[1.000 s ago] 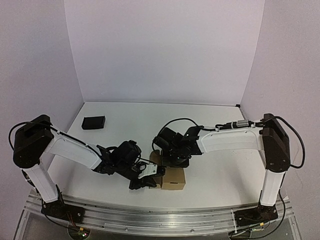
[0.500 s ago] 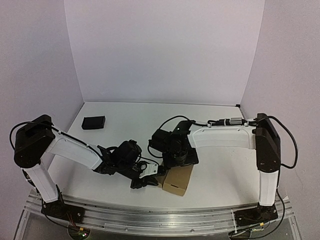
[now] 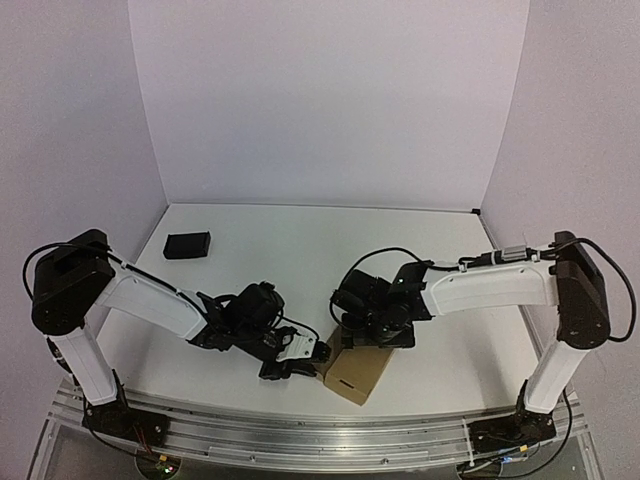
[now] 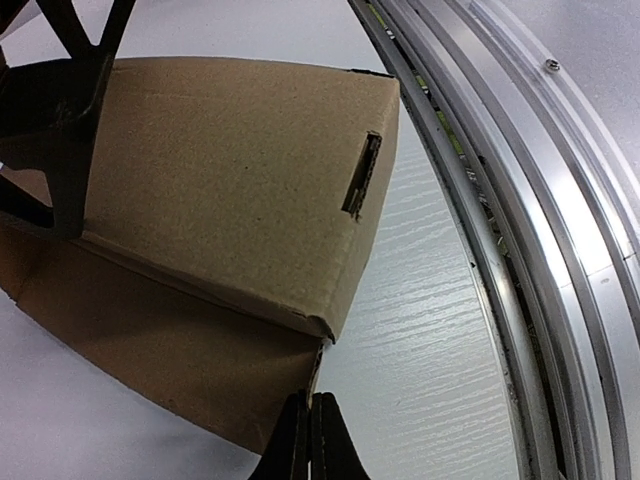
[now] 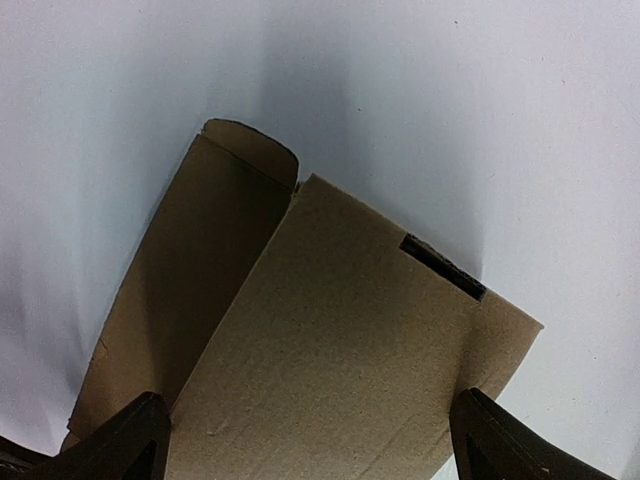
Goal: Fold the paper box
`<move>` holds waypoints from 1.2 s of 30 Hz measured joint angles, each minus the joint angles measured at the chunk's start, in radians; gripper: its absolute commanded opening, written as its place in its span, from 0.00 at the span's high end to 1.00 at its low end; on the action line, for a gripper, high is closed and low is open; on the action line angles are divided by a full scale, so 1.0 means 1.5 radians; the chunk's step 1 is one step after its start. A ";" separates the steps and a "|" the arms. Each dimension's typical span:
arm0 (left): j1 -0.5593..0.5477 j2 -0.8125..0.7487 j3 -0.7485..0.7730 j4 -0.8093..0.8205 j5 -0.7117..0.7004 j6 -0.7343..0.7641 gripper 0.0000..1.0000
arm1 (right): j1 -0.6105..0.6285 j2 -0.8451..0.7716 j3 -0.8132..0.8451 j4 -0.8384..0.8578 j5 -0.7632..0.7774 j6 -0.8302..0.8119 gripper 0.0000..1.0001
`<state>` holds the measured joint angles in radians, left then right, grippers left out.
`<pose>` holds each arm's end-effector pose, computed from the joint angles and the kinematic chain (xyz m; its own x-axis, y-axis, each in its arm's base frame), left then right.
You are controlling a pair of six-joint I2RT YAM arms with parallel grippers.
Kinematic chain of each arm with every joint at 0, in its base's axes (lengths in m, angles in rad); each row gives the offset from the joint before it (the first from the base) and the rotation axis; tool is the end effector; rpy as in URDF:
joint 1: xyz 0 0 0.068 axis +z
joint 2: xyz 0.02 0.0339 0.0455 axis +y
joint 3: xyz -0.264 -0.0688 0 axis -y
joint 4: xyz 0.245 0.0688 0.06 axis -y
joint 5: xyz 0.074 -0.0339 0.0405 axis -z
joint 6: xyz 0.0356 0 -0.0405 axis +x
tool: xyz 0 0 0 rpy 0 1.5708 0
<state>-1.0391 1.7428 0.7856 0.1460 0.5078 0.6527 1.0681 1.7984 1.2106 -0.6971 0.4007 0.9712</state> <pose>0.1512 -0.2912 0.1316 0.2685 0.5903 -0.7612 0.9565 -0.2569 0.1381 0.1793 0.2972 0.1823 -0.8832 -0.0286 -0.4681 -0.0438 0.9988 0.0216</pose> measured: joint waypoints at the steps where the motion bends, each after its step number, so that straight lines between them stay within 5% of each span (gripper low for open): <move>1: 0.001 0.000 0.000 0.000 0.007 0.014 1.00 | 0.000 -0.006 -0.009 0.010 0.000 -0.001 0.02; 10: 0.003 0.008 0.014 -0.023 0.029 0.063 1.00 | 0.001 0.004 -0.006 0.034 0.017 -0.002 0.02; 19: -0.002 0.020 0.047 -0.053 0.034 -0.090 1.00 | -0.002 0.045 0.026 0.071 0.063 -0.058 0.02; 23: -0.002 0.020 0.048 -0.061 0.042 -0.159 0.80 | -0.003 0.043 0.002 0.169 0.060 -0.097 0.02; 31: 0.010 0.011 0.065 -0.077 0.057 -0.189 0.68 | -0.018 0.047 -0.027 0.330 0.023 -0.180 0.02; 36: 0.120 -0.036 0.109 -0.199 0.181 -0.122 0.50 | -0.019 0.050 -0.038 0.368 0.012 -0.252 0.02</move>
<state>-0.8592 1.6891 0.9486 -0.1521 0.7797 0.4698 1.0393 1.8728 1.1531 -0.1450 0.4180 0.5939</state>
